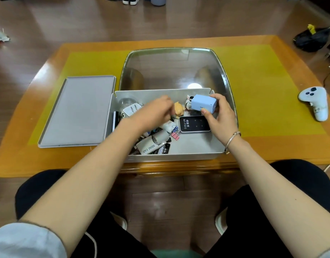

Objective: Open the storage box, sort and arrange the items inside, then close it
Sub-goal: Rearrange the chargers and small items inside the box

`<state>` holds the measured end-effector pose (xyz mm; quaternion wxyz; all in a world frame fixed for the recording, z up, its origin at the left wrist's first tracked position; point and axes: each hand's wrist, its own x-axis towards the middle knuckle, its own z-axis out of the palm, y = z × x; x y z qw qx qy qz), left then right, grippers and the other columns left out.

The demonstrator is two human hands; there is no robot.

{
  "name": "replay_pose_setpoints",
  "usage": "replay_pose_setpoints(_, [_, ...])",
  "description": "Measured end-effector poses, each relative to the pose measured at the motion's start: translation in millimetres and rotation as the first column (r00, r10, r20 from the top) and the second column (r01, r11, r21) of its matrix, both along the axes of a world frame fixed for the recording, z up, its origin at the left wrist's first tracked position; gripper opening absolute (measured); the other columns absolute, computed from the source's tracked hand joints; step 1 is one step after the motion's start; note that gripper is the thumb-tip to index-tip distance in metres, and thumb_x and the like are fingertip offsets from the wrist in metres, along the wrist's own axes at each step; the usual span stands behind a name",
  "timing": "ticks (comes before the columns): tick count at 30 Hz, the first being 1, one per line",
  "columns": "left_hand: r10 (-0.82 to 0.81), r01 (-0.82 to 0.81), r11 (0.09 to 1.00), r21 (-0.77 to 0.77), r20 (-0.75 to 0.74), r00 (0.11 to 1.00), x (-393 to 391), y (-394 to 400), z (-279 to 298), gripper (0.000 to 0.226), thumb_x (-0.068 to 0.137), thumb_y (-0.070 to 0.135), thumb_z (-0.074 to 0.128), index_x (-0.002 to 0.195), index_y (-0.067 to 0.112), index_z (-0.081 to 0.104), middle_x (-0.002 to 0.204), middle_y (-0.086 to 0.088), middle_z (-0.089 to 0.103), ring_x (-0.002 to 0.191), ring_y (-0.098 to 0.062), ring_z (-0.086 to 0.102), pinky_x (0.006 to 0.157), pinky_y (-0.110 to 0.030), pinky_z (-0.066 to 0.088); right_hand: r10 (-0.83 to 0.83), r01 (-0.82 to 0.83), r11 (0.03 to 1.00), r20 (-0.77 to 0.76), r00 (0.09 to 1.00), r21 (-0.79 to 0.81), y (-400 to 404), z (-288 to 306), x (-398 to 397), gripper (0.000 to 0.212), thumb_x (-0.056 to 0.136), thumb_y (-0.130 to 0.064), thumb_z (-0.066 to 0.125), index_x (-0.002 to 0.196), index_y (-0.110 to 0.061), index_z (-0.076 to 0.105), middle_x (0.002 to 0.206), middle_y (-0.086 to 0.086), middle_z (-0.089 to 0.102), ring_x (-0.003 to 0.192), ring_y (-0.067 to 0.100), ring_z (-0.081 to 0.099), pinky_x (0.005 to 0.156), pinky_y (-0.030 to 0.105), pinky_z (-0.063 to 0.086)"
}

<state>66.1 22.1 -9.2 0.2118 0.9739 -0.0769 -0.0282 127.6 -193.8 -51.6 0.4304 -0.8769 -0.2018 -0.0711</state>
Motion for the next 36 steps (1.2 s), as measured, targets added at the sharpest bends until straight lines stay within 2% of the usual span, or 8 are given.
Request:
replay_pose_setpoints(4, [0.228,-0.24,0.952,0.191,0.082,0.97,12.5,26.8,5.9,0.018,0.094,0.008,0.045,0.107,0.003,0.056,0.113,-0.019,0.051,0.096,-0.037,0.054,0.077,-0.04,0.04,-0.006,0.006,1.0,-0.002,1.0,-0.002,0.5,0.0,0.0,0.043,0.088,-0.02,0.062,0.126,-0.015,0.043,0.122,0.004,0.054,0.102,0.007,0.046,0.083,0.016,0.037])
replay_pose_setpoints(7, [0.264,-0.274,0.888,0.369,0.079,0.961,15.8,27.7,-0.9,0.02,0.096,0.01,0.044,0.114,0.006,0.053,0.114,-0.017,0.051,0.099,-0.039,0.054,0.072,-0.041,0.038,0.009,-0.009,1.0,0.004,1.0,-0.003,1.2,-1.5,-0.5,0.042,0.088,-0.02,0.062,0.126,-0.014,0.044,0.121,0.005,0.054,0.101,0.008,0.046,0.083,0.017,0.037])
replay_pose_setpoints(10, [0.299,-0.308,0.773,0.555,0.11,0.948,15.3,31.1,-6.3,0.024,0.097,0.019,0.047,0.116,0.011,0.058,0.115,-0.012,0.056,0.106,-0.038,0.049,0.085,-0.042,0.035,0.019,-0.019,1.0,0.01,1.0,-0.006,0.7,-1.7,1.1,0.042,0.088,-0.021,0.062,0.125,-0.014,0.044,0.121,0.005,0.054,0.101,0.008,0.045,0.083,0.015,0.035])
replay_pose_setpoints(14, [0.297,-0.354,0.756,0.551,0.194,0.935,9.5,31.5,-8.4,0.026,0.095,0.027,0.051,0.116,0.013,0.061,0.112,-0.012,0.057,0.105,-0.036,0.046,0.086,-0.042,0.033,0.016,-0.016,1.0,0.012,1.0,-0.006,0.8,-2.0,1.0,0.042,0.088,-0.021,0.062,0.126,-0.014,0.043,0.122,0.005,0.053,0.102,0.007,0.045,0.084,0.017,0.036])
replay_pose_setpoints(18, [-0.056,0.006,0.942,0.337,0.138,0.989,-2.1,10.4,-4.2,0.032,0.087,0.038,0.064,0.113,0.02,0.061,0.113,-0.005,0.058,0.105,-0.025,0.049,0.085,-0.037,0.036,0.009,-0.009,1.0,0.011,1.0,0.0,1.3,-2.7,0.3,0.043,0.088,-0.02,0.062,0.126,-0.014,0.043,0.123,0.005,0.053,0.104,0.007,0.044,0.085,0.015,0.036])
replay_pose_setpoints(23, [-0.41,0.422,0.867,0.265,-0.104,0.906,-12.9,-27.3,-18.0,0.036,0.079,0.047,0.07,0.109,0.028,0.064,0.094,0.008,0.063,0.092,-0.015,0.053,0.077,-0.034,0.044,0.009,-0.009,1.0,0.02,1.0,0.001,1.1,-2.0,1.4,0.043,0.088,-0.021,0.062,0.126,-0.013,0.043,0.123,0.006,0.053,0.103,0.007,0.044,0.086,0.016,0.036])
replay_pose_setpoints(30, [-0.453,0.506,0.781,0.367,-0.224,0.863,-5.0,-48.6,-43.9,0.026,0.088,0.017,0.054,0.108,0.031,0.063,0.094,0.011,0.066,0.093,-0.017,0.056,0.078,-0.028,0.031,0.028,-0.028,1.0,0.02,0.999,-0.001,0.2,-3.1,2.0,0.043,0.088,-0.021,0.062,0.126,-0.012,0.043,0.121,0.006,0.054,0.101,0.008,0.045,0.084,0.014,0.035])
replay_pose_setpoints(36, [-0.467,0.498,0.794,0.349,-0.174,0.867,-5.7,-48.5,-52.6,0.018,0.089,0.018,0.054,0.102,0.028,0.061,0.09,0.01,0.065,0.086,-0.017,0.057,0.075,-0.028,0.031,0.026,-0.026,1.0,0.017,1.0,0.005,0.4,-2.5,1.5,0.043,0.088,-0.021,0.062,0.126,-0.012,0.043,0.122,0.006,0.053,0.103,0.008,0.045,0.084,0.015,0.036])
